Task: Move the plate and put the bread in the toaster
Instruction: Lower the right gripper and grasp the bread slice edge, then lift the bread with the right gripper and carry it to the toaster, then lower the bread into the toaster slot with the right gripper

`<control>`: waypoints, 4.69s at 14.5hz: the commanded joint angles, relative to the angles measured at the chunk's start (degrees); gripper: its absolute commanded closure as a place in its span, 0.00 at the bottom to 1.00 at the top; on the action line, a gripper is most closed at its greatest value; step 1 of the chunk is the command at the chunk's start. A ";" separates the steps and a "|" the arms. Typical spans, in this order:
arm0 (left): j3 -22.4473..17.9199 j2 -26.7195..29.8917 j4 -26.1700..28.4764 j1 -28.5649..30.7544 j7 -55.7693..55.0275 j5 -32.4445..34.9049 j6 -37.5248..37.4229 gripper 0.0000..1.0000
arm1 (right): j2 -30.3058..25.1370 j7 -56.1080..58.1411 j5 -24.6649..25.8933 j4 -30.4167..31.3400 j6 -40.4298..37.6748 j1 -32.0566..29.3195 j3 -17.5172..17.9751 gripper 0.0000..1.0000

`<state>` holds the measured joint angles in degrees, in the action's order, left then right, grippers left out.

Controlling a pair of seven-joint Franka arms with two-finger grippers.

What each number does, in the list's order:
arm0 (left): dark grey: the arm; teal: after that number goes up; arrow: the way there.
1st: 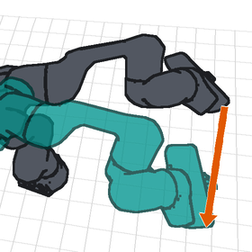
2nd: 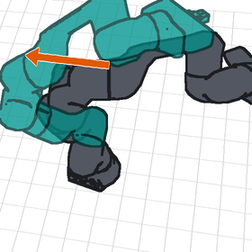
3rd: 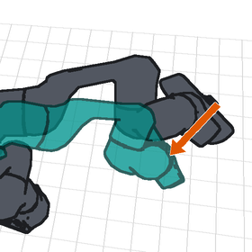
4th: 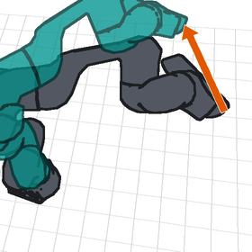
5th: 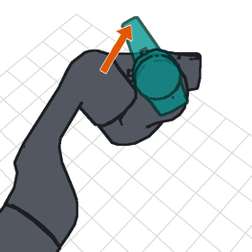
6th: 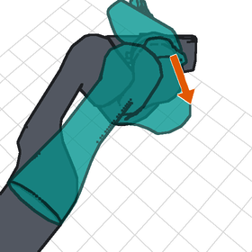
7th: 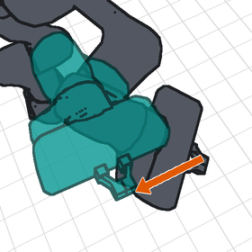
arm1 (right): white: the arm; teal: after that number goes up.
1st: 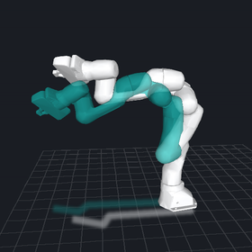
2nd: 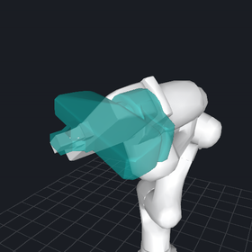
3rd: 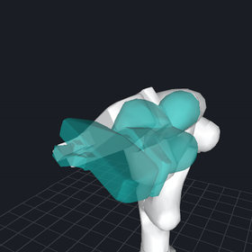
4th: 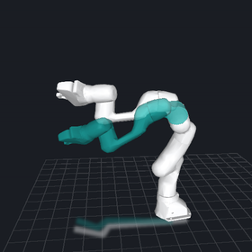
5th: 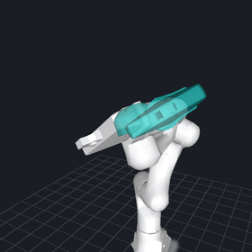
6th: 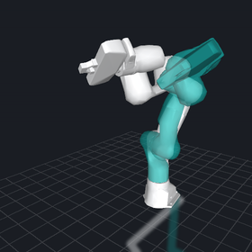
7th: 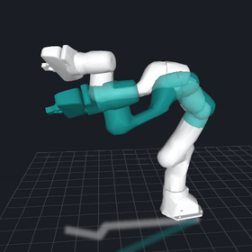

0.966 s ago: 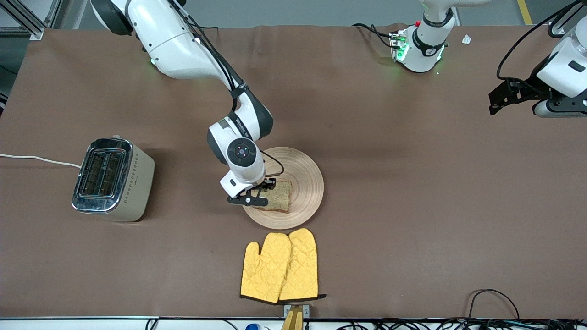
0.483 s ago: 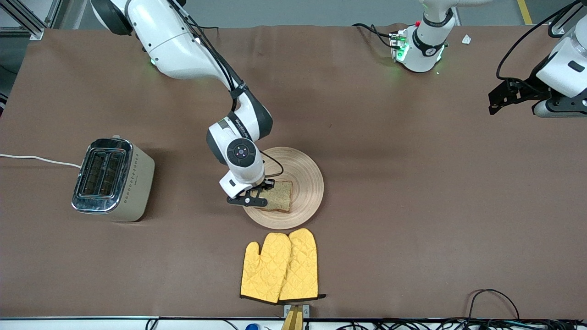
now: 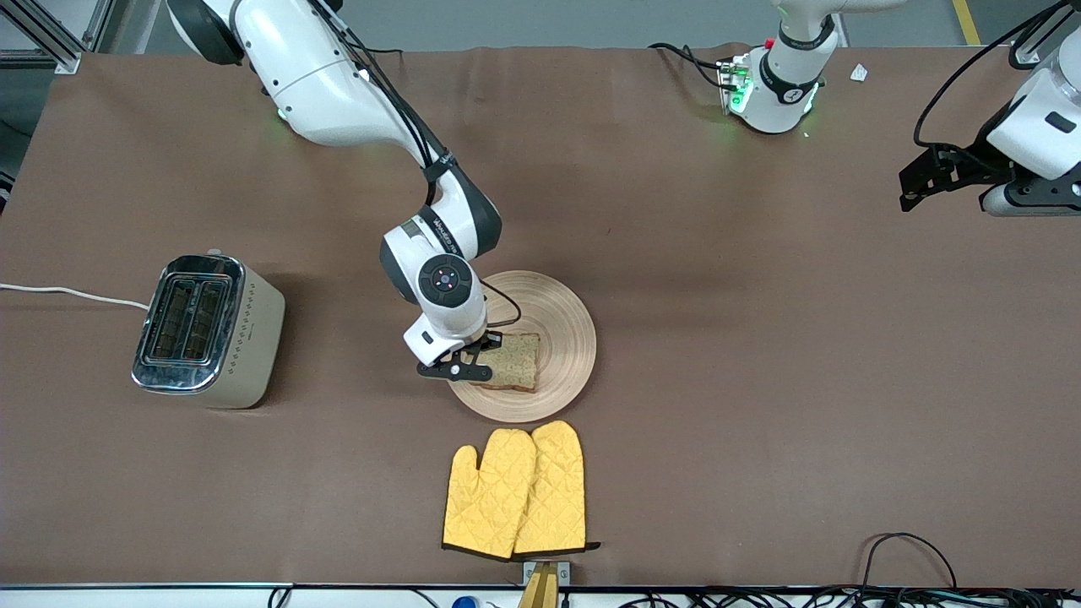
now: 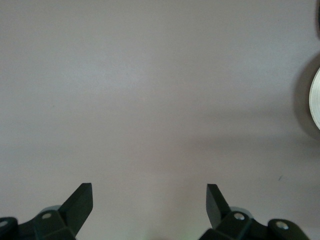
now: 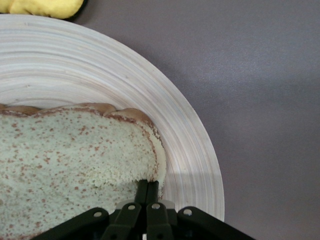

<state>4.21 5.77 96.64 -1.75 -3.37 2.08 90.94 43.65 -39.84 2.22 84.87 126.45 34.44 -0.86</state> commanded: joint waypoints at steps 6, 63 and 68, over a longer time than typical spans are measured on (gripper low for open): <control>0.00 -0.15 -0.66 -0.18 0.47 -0.59 -0.76 0.00 | -0.58 -1.03 1.03 -1.72 -2.07 0.89 -0.02 1.00; 0.18 -0.76 -0.93 -0.36 -0.24 0.21 -0.68 0.00 | -23.43 3.91 55.26 12.94 -47.79 -6.76 -3.62 1.00; 0.18 -0.50 -0.93 -0.36 -0.24 0.29 -0.68 0.00 | -23.96 3.37 55.26 13.83 -46.47 -7.81 -3.62 1.00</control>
<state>4.30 4.83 96.30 -2.33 -3.40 2.08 90.84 22.44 -35.44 56.01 95.65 78.77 27.93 -5.18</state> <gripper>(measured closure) 0.000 0.987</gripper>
